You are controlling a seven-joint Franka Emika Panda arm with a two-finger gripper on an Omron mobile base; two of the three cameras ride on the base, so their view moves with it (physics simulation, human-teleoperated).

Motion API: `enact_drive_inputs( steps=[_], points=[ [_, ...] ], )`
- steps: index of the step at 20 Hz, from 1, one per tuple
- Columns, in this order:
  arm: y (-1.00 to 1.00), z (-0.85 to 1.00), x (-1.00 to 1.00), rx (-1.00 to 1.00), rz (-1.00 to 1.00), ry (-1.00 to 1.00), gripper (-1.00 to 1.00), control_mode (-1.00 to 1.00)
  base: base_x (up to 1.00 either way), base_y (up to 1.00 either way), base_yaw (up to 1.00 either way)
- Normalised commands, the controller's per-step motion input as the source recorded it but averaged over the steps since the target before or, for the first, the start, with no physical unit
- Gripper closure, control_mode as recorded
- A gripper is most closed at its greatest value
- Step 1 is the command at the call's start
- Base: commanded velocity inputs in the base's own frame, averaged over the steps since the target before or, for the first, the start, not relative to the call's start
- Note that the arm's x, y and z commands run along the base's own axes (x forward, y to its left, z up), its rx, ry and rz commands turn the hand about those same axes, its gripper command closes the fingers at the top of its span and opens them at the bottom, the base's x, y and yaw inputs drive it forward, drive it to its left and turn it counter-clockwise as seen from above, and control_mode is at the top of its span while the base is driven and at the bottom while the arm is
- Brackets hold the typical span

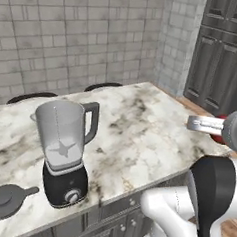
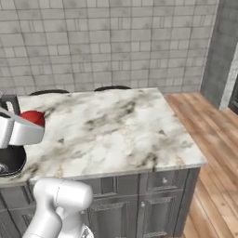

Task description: Grab the onions from the fridge, place them in the blender, close the lid, and turn on the blender to create a marinade.

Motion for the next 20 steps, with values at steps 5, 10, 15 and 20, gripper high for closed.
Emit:
enact_drive_inputs(
  steps=[5,10,15,20],
  points=[
    [0.00,0.00,0.00,0.00,0.00,0.00,1.00,1.00,-0.05,0.43,0.49],
    [0.00,0.00,0.00,0.00,0.00,0.00,1.00,1.00,0.21,0.00,0.48],
    [0.00,0.00,0.00,0.00,0.00,0.00,1.00,1.00,0.37,0.00,0.40],
    [0.00,0.00,0.00,0.00,0.00,0.00,1.00,1.00,0.50,0.00,0.15]
  ],
)
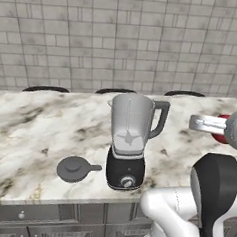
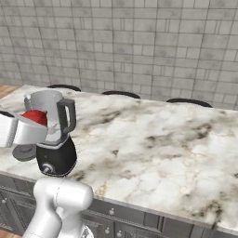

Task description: Grab the onions from the fridge, place them in the blender, close the lid, and turn on the blender to create a marinade.

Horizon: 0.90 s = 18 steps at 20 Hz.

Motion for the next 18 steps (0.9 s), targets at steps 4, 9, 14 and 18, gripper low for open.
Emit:
enact_drive_inputs(
  steps=[4,9,14,18],
  points=[
    [0.00,0.00,0.00,0.00,0.00,0.00,1.00,1.00,0.10,0.11,0.00],
    [0.07,0.07,0.07,0.00,0.02,0.03,1.00,-1.00,0.11,0.33,0.02],
    [0.83,0.60,0.48,0.00,0.18,0.20,1.00,-1.00,0.00,0.00,0.00],
    [0.85,0.16,0.63,0.00,0.21,0.26,1.00,-1.00,0.00,0.00,0.00]
  ],
)
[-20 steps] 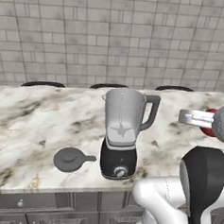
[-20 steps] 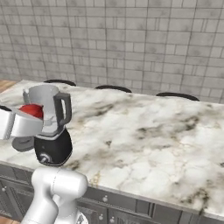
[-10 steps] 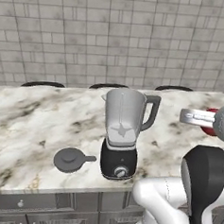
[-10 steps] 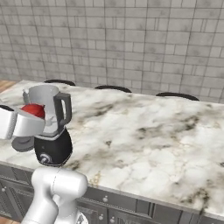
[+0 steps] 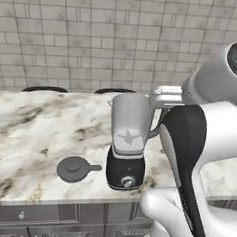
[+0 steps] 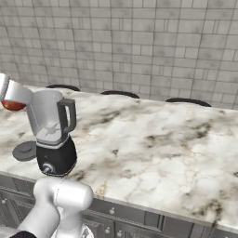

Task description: Grab the onions from the fridge, place them in the blender, close the lid, and turn on the blender to create a marinade.

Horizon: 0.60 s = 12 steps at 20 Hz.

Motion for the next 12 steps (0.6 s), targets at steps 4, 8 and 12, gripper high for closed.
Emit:
enact_drive_inputs(
  steps=[4,8,12],
  points=[
    [0.23,-0.03,0.65,0.00,0.15,0.11,1.00,-1.00,0.00,0.00,0.00],
    [0.01,-0.37,0.61,0.00,0.13,0.11,1.00,-1.00,0.00,0.00,0.00],
    [0.15,-0.61,0.76,0.00,0.10,0.13,1.00,-1.00,0.00,0.00,0.00]
  ],
)
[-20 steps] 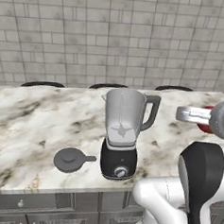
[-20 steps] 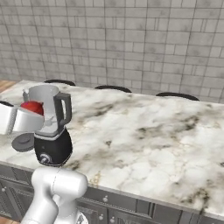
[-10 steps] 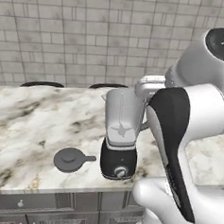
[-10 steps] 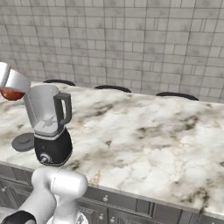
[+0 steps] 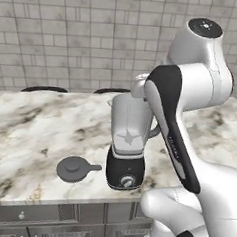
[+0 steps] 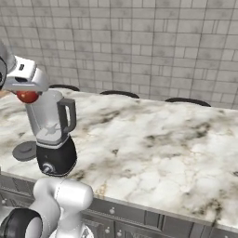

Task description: Grab the onions from the fridge, place them in the blender, close the lid, and turn on the blender to create a marinade.

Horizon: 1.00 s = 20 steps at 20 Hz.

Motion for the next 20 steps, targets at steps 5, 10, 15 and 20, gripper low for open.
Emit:
enact_drive_inputs(
  steps=[5,10,15,20],
  points=[
    [0.36,-0.46,0.80,0.00,0.04,0.17,1.00,-1.00,0.00,0.00,0.00],
    [0.28,-0.23,0.67,0.00,0.03,0.13,1.00,-1.00,0.00,0.00,0.00],
    [0.14,-0.33,0.46,0.00,0.06,0.12,1.00,-1.00,0.00,0.00,0.00],
    [-0.01,-0.46,0.11,0.00,0.08,0.06,1.00,-1.00,0.00,0.00,0.00]
  ],
)
